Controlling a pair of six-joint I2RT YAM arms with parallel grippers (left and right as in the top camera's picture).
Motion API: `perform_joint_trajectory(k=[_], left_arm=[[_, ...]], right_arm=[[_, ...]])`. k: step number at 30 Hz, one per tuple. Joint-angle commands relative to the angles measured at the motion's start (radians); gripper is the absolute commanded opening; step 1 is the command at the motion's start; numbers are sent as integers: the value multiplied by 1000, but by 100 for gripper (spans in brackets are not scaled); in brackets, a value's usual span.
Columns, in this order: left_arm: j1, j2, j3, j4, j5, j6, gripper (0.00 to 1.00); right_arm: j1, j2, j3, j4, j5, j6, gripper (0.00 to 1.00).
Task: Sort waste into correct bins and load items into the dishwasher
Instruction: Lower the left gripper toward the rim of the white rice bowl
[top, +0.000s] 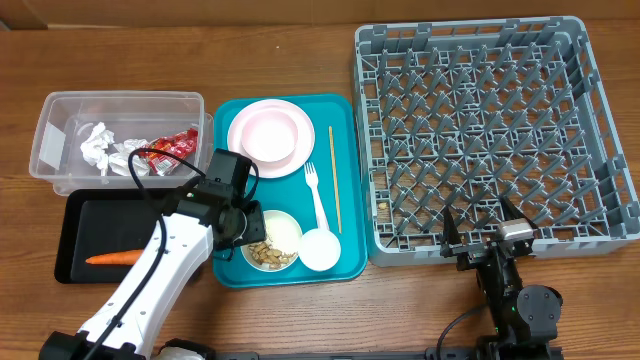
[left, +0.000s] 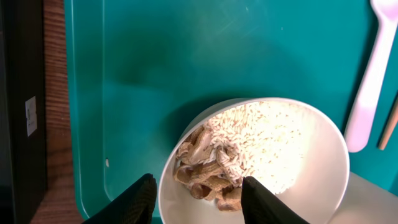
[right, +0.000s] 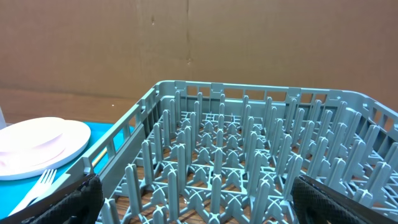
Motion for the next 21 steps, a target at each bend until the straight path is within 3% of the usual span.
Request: perform_joint_trajectory(k=[1,13,21], left_arm=[[-7,-2,-30,9,2,30,47],[-7,-1,-122,111,-3,29,47],[-7,-1,-122,111,-8,29,31]], right_arm=[[6,-8,-11,4,1,-5,100],[6,-8,-11,4,1,-4,100],[6,-8,-11,4,1,-5,100]])
